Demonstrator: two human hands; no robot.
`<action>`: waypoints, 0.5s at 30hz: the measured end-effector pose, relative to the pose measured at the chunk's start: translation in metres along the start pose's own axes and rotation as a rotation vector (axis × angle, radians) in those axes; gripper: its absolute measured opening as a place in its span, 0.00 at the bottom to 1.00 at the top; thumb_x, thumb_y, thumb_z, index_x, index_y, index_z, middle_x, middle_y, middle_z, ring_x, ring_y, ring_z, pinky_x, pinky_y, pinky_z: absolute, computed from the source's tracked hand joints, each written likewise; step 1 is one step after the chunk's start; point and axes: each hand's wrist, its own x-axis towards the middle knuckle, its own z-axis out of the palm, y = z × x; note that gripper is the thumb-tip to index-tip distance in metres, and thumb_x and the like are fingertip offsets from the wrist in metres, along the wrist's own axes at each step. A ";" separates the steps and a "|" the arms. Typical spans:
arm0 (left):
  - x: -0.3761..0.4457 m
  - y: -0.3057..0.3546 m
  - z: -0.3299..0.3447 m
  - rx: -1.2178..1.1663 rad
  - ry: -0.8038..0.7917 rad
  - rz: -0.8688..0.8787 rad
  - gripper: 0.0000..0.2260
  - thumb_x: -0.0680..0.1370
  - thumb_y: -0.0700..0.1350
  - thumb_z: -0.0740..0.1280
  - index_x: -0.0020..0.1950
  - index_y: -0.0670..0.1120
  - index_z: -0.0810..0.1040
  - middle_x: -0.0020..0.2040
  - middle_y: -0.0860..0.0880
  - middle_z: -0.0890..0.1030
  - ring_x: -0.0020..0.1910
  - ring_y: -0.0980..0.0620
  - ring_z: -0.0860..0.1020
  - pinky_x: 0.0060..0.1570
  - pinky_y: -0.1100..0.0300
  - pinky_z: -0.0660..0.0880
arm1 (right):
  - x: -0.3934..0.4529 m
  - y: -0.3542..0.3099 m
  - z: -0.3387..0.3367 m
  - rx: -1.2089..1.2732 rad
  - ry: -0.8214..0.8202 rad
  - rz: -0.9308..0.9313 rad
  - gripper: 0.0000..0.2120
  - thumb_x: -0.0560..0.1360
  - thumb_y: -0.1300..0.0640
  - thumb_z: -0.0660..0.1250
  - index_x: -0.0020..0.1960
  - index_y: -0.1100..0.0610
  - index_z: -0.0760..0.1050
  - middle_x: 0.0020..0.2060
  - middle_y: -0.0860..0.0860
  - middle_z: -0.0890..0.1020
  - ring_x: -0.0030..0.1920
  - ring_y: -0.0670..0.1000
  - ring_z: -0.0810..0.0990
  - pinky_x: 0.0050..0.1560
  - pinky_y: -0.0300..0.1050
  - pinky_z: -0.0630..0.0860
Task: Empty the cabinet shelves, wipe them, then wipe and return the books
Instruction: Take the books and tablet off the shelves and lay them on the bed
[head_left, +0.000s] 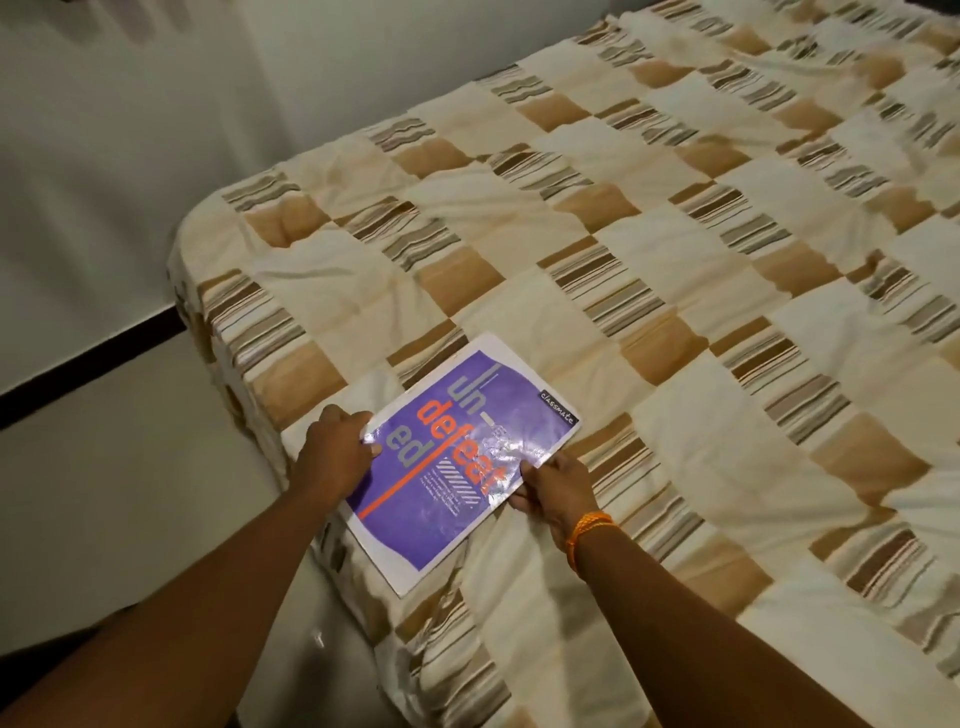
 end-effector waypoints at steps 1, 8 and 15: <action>-0.001 0.001 0.000 0.015 0.012 0.000 0.18 0.77 0.54 0.73 0.61 0.46 0.76 0.57 0.43 0.76 0.55 0.45 0.79 0.53 0.49 0.81 | 0.000 -0.001 -0.002 -0.007 0.004 0.006 0.10 0.78 0.67 0.68 0.43 0.59 0.70 0.31 0.56 0.73 0.25 0.50 0.74 0.40 0.53 0.83; -0.015 0.017 -0.024 0.079 -0.106 0.031 0.16 0.76 0.50 0.74 0.59 0.47 0.75 0.57 0.45 0.79 0.56 0.46 0.81 0.55 0.49 0.80 | -0.014 -0.027 -0.006 -0.253 0.086 0.021 0.07 0.75 0.67 0.68 0.45 0.72 0.79 0.29 0.63 0.83 0.26 0.57 0.82 0.29 0.52 0.83; -0.070 0.057 -0.087 -0.152 -0.051 0.020 0.26 0.79 0.43 0.71 0.76 0.43 0.68 0.75 0.43 0.70 0.73 0.44 0.70 0.70 0.51 0.69 | -0.099 -0.080 -0.018 -0.249 -0.028 -0.147 0.08 0.74 0.64 0.72 0.50 0.58 0.74 0.35 0.59 0.84 0.28 0.54 0.81 0.26 0.38 0.66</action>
